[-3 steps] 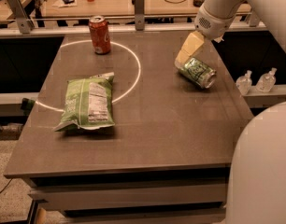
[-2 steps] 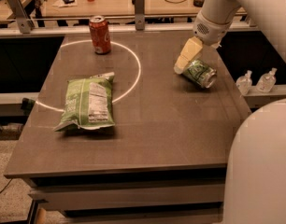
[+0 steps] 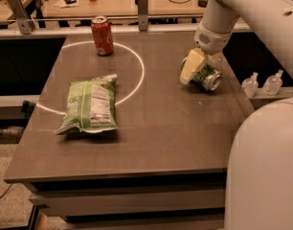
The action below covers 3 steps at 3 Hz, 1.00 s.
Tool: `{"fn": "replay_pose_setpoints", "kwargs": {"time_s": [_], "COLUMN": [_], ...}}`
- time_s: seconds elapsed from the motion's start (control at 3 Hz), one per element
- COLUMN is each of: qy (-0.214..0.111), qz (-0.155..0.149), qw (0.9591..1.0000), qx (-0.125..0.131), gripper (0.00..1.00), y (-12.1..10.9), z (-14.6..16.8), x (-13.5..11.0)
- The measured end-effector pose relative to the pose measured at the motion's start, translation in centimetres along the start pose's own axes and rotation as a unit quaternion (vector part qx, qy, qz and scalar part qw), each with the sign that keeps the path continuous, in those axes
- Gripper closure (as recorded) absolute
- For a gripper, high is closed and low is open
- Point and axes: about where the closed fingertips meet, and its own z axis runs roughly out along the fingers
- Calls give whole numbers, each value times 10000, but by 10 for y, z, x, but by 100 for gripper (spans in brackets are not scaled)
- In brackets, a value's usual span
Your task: Place green can upright
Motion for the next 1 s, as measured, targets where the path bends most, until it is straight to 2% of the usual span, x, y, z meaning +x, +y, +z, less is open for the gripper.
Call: {"fn": "replay_pose_setpoints", "kwargs": {"time_s": [0.33, 0.67, 1.0], "qy": [112, 177, -307], "qz": [-46, -322, -809], "qw": [9999, 9992, 9958], "qx": [39, 140, 287], "gripper": [41, 65, 87], "y": [3, 10, 19], "z": [4, 1, -29], "x": [2, 1, -3]}}
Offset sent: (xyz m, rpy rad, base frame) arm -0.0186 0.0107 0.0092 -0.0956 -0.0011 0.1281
